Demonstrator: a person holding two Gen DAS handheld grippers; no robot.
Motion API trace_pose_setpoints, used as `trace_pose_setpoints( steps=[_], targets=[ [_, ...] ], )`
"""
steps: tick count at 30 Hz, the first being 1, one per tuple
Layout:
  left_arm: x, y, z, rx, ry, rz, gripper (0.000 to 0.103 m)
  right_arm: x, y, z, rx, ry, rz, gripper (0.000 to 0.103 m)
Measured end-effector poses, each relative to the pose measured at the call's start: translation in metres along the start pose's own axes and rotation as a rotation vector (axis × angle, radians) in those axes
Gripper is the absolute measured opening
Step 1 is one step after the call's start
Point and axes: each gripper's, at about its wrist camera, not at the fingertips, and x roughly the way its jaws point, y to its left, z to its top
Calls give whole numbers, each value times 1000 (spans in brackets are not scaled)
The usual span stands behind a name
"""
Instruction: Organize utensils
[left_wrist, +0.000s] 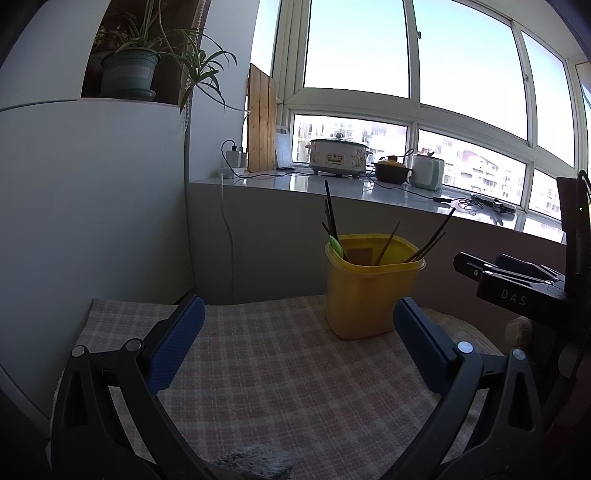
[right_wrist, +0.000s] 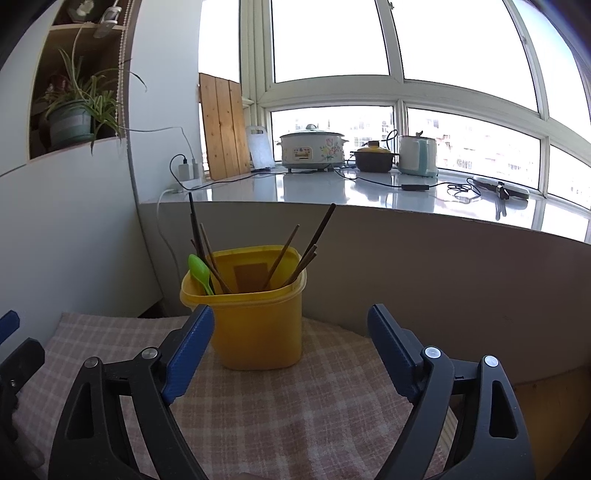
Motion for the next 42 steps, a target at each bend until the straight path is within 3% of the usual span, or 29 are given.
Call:
trace_pose_setpoints(
  steps=[42],
  targets=[
    [7,7,-2,19,12,12,103,8,3,-1,1,27,14,85]
  ],
)
